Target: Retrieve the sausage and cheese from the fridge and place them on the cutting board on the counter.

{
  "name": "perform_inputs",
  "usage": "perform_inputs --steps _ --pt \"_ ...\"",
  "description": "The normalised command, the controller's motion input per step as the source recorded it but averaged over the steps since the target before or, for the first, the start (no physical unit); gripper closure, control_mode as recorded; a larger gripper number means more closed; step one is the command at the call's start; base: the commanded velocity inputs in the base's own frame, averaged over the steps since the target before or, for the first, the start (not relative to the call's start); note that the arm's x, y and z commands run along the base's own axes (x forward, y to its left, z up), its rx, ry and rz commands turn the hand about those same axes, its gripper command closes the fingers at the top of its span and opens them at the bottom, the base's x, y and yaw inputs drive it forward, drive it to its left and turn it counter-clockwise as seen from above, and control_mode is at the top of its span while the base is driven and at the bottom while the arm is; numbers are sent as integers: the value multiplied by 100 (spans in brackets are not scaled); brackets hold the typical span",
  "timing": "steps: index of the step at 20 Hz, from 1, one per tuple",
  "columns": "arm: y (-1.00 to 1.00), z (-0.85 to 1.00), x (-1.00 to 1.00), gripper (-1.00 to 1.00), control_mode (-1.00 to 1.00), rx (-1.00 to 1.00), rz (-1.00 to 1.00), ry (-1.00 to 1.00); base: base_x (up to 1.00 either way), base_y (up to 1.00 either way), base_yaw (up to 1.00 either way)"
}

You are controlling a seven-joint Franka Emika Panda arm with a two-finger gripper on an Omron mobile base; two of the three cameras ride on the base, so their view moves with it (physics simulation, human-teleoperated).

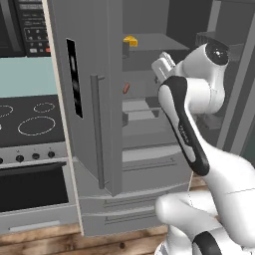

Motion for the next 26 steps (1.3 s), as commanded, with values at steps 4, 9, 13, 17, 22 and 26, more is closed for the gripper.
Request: perform_inputs --steps 4,9,13,17,22,26 --pt "0 0 100 -100 -100 4 28 0 0 0 0" --pt "0 0 100 -100 -100 5 31 0 0 0 0" --pt "0 0 84 -100 -100 2 22 0 0 0 0" --pt "0 2 73 -100 -100 2 18 0 0 0 0" --pt "13 19 54 -100 -100 1 11 0 0 0 0" --pt "6 16 55 -100 -100 4 11 -1 0 0 0"
